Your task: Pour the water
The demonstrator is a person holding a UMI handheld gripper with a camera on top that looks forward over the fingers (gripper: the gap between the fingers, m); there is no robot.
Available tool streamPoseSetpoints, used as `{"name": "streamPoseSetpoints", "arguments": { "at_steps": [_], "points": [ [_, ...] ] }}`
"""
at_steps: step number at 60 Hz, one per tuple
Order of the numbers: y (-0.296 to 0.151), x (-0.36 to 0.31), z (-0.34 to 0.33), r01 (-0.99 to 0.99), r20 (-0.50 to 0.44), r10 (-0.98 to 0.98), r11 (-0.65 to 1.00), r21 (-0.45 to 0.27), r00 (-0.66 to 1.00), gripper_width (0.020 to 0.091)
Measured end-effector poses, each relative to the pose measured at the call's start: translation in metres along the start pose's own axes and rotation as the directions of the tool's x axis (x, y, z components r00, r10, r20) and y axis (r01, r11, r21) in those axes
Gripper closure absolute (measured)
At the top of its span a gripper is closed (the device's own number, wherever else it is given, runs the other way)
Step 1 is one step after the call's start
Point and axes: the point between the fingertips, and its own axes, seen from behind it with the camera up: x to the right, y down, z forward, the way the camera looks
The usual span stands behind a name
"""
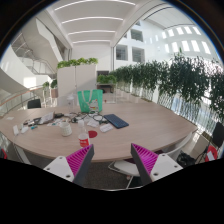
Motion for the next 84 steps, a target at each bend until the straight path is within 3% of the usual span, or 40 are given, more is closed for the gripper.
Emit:
{"name": "streamPoseSetpoints", "arguments": {
  "at_steps": [11, 25, 33, 44, 51, 55, 56, 57, 58, 64, 69, 77, 84],
  "points": [
    [-0.005, -0.003, 0.018, -0.037, 0.025, 0.035, 0.998, 0.055, 0.999, 0.0286],
    [0.026, -0.074, 0.08, -0.045, 0.151, 0.032, 0.996, 0.079, 0.988, 0.0279],
    [0.048, -0.126, 0.149, -0.034, 0.217, 0.019, 0.997, 0.066, 0.976, 0.0278],
    [0.062, -0.159, 0.242, -0.038, 0.198, 0.022, 0.996, 0.077, 0.98, 0.0285],
    [0.047, -0.164, 0.283, -0.071, 0.175, 0.049, 0.99, 0.124, 0.983, 0.0287],
    [0.044, -0.167, 0.298, -0.068, 0.166, 0.045, 0.988, 0.138, 0.985, 0.037],
    [0.046, -0.168, 0.301, -0.065, 0.168, 0.041, 0.989, 0.134, 0.985, 0.0445],
    [0.049, -0.169, 0.304, -0.06, 0.172, 0.038, 0.99, 0.124, 0.984, 0.0574],
    [0.05, -0.169, 0.307, -0.051, 0.164, 0.031, 0.992, 0.118, 0.986, 0.0609],
    [0.048, -0.16, 0.309, -0.023, 0.127, 0.004, 0.988, 0.155, 0.992, 0.067],
    [0.051, -0.157, 0.312, -0.053, 0.088, 0.042, 0.991, 0.119, 0.995, 0.0768],
    [0.048, -0.157, 0.31, -0.082, 0.095, 0.079, 0.996, 0.022, 0.992, 0.0769],
    [-0.022, -0.128, 0.311, 0.091, 0.042, -0.093, 0.994, 0.064, 0.995, 0.0769]
  ]
}}
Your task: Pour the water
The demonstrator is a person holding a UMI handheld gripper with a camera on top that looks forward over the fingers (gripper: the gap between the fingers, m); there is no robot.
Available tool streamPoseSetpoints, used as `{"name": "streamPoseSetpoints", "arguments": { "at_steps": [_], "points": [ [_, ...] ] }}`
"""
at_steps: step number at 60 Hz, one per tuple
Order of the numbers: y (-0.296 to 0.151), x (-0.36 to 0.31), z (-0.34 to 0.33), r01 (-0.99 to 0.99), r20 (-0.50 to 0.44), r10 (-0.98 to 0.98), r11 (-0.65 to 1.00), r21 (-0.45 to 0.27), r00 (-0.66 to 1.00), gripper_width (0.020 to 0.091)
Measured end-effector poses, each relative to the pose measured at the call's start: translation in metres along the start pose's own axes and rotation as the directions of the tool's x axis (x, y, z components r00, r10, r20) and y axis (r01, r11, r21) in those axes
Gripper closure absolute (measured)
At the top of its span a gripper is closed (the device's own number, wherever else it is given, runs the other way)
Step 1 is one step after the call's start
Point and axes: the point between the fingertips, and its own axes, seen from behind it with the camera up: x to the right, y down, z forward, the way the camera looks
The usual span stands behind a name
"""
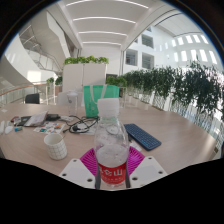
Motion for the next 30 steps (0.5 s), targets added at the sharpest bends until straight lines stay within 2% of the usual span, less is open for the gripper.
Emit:
{"name": "streamPoseSetpoints", "arguments": {
  "at_steps": [5, 9, 13, 17, 23, 30],
  "points": [
    [-0.061, 0.015, 0.021, 0.232, -0.039, -0.232, 0.972, 0.021, 0.972, 0.077],
    [-0.109, 0.02, 0.038, 0.491, -0.066, -0.489, 0.871, 0.016, 0.87, 0.0771],
    [-0.132, -0.002, 0.064, 0.747, -0.122, -0.74, 0.664, 0.017, 0.661, 0.0771],
    [-0.149, -0.033, 0.078, 0.929, -0.129, -0.921, 0.37, 0.01, 0.369, 0.077],
    [-0.144, -0.072, 0.1, 0.999, -0.139, -0.99, -0.039, 0.005, -0.038, 0.077],
    [-0.132, -0.115, 0.109, 0.893, -0.154, -0.884, -0.449, 0.019, -0.441, 0.0769]
  ]
}}
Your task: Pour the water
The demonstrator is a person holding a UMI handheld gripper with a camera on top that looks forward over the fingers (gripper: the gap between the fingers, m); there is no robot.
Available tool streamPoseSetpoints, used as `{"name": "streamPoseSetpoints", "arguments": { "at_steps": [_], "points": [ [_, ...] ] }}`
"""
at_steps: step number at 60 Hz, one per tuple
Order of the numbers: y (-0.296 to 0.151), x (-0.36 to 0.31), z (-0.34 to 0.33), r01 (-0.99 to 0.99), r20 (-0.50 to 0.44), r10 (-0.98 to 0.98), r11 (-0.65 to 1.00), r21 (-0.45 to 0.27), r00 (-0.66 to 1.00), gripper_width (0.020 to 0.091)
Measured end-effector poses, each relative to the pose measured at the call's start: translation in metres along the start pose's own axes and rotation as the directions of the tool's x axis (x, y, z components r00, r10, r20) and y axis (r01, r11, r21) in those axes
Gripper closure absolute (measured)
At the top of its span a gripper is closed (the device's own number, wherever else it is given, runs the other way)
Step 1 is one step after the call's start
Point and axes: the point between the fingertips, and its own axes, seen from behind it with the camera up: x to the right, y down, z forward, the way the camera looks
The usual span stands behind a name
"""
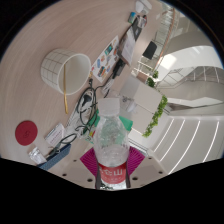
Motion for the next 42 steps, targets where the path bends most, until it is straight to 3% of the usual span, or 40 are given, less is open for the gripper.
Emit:
{"name": "streamPoseSetpoints", "arguments": {
  "at_steps": [6, 18, 24, 28, 30, 31, 35, 37, 40, 42],
  "points": [
    [-0.02, 0.003, 0.004, 0.277, 0.0, -0.278, 0.96, 0.035, 0.961, 0.0769],
    [-0.022, -0.006, 0.004, 0.338, 0.039, -0.339, 0.941, 0.026, 0.94, 0.0769],
    [-0.021, 0.004, 0.007, 0.135, 0.043, -0.137, 0.99, 0.036, 0.99, 0.077],
    [-0.005, 0.032, 0.006, -0.231, 0.021, 0.231, 0.973, 0.008, 0.973, 0.077],
    [0.009, 0.044, -0.007, -0.478, -0.052, 0.477, 0.879, 0.003, 0.877, 0.077],
    [0.013, 0.059, 0.004, -0.573, -0.01, 0.573, 0.82, 0.016, 0.82, 0.0771],
    [0.036, 0.057, -0.017, -0.946, 0.004, 0.947, 0.32, 0.048, 0.321, 0.0768],
    [0.043, 0.067, -0.031, -0.993, 0.015, 0.998, 0.063, 0.099, 0.065, 0.0757],
    [0.054, 0.058, -0.035, -0.959, 0.116, 0.963, -0.257, 0.117, -0.244, 0.0737],
    [0.06, 0.05, -0.041, -0.904, 0.156, 0.91, -0.405, 0.136, -0.385, 0.0719]
  ]
}}
